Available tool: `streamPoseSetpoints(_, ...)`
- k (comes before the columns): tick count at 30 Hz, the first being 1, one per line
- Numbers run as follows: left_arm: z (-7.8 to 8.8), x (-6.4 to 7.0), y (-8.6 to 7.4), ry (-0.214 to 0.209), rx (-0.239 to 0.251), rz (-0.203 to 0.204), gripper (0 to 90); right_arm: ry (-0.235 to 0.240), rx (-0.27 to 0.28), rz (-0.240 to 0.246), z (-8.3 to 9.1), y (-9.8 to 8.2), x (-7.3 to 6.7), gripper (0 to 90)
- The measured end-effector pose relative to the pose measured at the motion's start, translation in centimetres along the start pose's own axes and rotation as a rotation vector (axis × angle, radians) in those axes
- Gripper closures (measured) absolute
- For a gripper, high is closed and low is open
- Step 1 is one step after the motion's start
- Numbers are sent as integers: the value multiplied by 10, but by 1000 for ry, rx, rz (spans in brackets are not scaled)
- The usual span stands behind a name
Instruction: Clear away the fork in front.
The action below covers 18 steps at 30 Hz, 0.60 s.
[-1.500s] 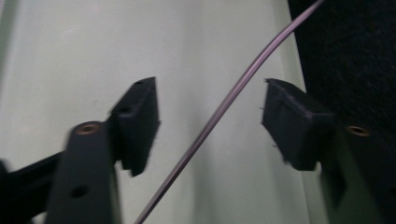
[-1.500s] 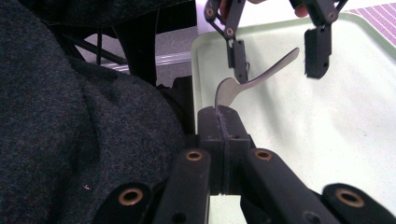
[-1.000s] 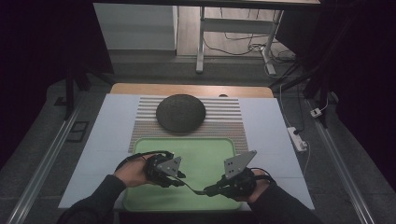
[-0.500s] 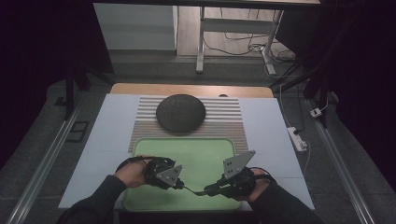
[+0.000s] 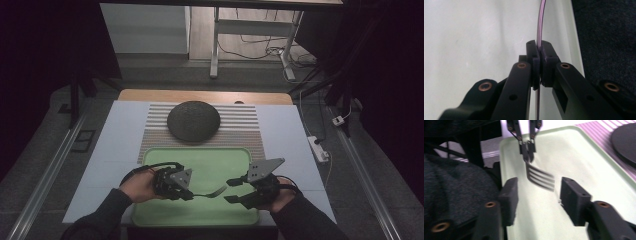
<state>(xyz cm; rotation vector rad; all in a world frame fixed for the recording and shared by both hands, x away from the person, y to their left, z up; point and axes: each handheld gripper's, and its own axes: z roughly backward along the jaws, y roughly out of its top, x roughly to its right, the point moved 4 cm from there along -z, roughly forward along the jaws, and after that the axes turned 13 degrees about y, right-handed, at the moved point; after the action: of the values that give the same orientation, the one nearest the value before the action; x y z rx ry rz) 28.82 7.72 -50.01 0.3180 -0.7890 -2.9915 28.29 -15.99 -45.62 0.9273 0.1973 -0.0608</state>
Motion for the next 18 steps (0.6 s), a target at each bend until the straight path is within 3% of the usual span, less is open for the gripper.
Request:
streamPoseSetpoints(2, 1, -2, -2, 4, -13, 33, 865, -21, 0, -10, 2, -1, 1, 437)
streamPoseSetpoints(7, 5, -6, -6, 25, -43, 153, 864, -151, -20, -48, 9, -8, 6, 318)
streamPoseSetpoints(9, 5, -6, -8, 37, -59, 190, 865, -174, -20, -80, 11, -12, 7, 276)
streamPoseSetpoints(10, 5, -7, -10, 38, -66, 205, 864, -199, -17, -114, 13, -15, 6, 211)
streamPoseSetpoints(18, 7, -8, -18, 78, -116, 341, 864, -252, 28, -194, 21, -30, 0, 128)
